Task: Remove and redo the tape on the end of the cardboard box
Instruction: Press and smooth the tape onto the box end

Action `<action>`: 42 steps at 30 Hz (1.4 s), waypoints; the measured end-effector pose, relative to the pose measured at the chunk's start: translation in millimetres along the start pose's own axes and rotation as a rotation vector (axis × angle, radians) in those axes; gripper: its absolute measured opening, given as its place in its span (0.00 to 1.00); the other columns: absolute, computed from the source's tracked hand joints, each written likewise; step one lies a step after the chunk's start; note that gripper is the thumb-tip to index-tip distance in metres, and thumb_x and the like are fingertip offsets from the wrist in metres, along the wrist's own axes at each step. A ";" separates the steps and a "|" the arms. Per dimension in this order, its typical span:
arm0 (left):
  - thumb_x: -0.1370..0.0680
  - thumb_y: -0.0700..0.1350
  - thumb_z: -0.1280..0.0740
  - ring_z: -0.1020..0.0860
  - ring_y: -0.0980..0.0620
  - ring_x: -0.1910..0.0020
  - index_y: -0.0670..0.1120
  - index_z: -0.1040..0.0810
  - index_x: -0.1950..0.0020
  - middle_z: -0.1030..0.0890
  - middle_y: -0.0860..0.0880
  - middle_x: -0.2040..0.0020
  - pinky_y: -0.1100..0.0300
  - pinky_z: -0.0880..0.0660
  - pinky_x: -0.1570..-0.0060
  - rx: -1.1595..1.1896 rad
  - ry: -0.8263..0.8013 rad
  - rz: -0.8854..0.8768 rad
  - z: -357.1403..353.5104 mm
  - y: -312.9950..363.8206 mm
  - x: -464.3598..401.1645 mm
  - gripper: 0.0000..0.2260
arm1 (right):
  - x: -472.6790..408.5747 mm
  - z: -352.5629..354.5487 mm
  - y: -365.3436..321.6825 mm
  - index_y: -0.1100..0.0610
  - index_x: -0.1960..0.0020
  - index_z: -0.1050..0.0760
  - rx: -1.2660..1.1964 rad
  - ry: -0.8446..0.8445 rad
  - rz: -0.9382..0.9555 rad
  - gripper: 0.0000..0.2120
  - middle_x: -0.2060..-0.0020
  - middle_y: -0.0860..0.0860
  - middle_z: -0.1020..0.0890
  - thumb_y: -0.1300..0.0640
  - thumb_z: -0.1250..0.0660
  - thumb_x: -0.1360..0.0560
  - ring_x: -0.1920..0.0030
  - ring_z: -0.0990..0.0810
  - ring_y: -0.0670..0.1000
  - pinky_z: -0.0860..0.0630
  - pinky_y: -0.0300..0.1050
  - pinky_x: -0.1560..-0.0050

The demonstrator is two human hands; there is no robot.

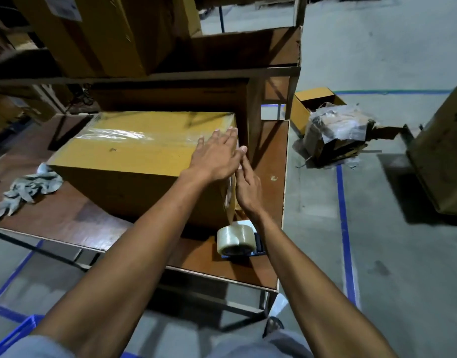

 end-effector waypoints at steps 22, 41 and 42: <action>0.15 0.65 0.63 0.51 0.52 0.12 0.50 0.49 0.11 0.50 0.51 0.11 0.39 0.56 0.15 0.193 0.018 0.133 5.6 -28.7 2.1 0.35 | -21.4 -34.8 40.0 0.51 0.14 0.58 -0.022 -0.032 -0.151 0.31 0.14 0.47 0.55 0.39 0.61 0.13 0.15 0.54 0.49 0.55 0.52 0.15; 0.12 0.59 0.57 0.44 0.51 0.13 0.50 0.42 0.12 0.43 0.52 0.12 0.37 0.49 0.16 0.128 0.082 0.146 3.5 -34.4 6.9 0.30 | -15.0 -42.5 34.0 0.44 0.14 0.53 -0.120 -0.069 -0.137 0.37 0.15 0.44 0.45 0.30 0.67 0.19 0.15 0.46 0.48 0.51 0.50 0.15; 0.12 0.59 0.56 0.45 0.51 0.13 0.49 0.43 0.12 0.43 0.51 0.12 0.37 0.49 0.15 0.143 0.079 0.139 3.4 -35.8 7.5 0.30 | -16.4 -40.6 27.4 0.45 0.14 0.53 -0.135 -0.045 -0.119 0.39 0.15 0.44 0.46 0.29 0.67 0.20 0.15 0.47 0.47 0.52 0.50 0.15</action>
Point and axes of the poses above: each hand's wrist, its own x-axis away from the middle knuckle, its own z-axis out of the back of the hand, y = z × x, the point moved 3 cm from there along -x, towards the middle knuckle
